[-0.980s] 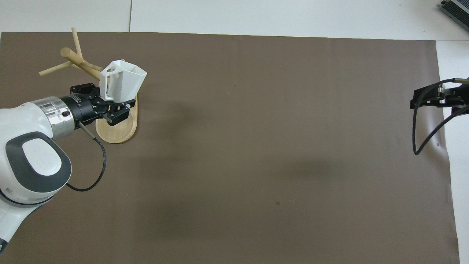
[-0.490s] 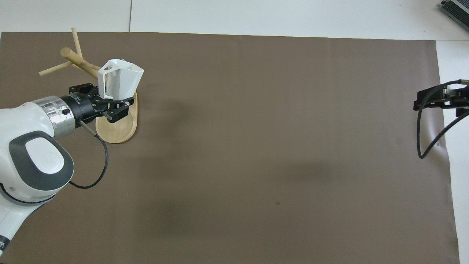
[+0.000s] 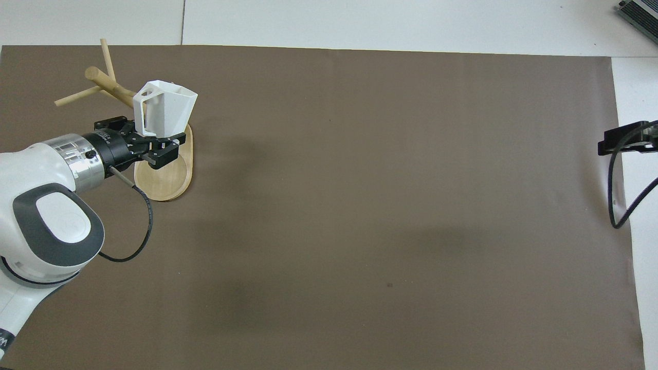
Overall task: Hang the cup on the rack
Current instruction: 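Lower the cup onto the peg with the left gripper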
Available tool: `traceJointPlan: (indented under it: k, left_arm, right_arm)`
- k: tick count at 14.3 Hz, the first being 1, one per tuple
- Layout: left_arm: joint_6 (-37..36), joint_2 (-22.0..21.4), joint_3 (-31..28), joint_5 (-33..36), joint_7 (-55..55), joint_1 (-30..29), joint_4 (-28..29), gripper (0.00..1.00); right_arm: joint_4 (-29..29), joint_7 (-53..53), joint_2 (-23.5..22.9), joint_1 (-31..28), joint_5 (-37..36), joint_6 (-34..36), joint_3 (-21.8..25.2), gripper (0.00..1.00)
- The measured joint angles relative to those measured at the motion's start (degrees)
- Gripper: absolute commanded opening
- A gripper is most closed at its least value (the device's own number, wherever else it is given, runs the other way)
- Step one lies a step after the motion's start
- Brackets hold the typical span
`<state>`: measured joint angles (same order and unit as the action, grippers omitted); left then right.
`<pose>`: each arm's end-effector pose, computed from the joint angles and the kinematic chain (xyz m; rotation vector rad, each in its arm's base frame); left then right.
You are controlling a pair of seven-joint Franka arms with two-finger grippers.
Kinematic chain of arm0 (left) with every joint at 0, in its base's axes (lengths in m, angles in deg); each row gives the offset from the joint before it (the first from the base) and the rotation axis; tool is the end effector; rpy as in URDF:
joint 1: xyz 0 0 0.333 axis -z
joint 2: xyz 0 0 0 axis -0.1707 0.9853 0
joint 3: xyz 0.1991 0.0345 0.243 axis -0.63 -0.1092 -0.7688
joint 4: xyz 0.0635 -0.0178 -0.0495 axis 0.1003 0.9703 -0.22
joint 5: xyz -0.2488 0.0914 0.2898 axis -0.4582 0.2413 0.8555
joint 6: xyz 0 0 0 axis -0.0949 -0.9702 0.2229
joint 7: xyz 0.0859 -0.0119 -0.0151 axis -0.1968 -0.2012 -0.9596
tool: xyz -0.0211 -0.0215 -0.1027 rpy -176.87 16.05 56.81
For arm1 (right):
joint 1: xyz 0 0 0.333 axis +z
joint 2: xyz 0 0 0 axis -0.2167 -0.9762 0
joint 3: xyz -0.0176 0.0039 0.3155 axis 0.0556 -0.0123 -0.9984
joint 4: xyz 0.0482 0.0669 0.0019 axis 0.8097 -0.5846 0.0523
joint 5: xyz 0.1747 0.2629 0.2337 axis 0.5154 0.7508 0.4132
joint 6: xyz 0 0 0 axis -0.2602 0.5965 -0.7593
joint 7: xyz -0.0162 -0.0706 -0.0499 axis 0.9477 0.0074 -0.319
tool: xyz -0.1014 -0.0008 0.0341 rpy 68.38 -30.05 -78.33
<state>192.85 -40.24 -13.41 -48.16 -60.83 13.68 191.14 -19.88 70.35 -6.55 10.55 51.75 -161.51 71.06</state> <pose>0.5629 -0.0808 0.4466 0.6028 2.3788 -0.4017 0.5737 -0.0647 0.6237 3.1055 -0.1237 0.0707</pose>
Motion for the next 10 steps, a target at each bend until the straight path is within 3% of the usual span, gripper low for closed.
traceJointPlan:
  k: [10]
  left_arm:
    - [1.4,0.99,-0.24,0.0,-0.37,-0.1,0.0,0.0]
  right_arm:
    - [0.0,-0.79,0.0,0.94,0.03,0.0,0.11,1.0]
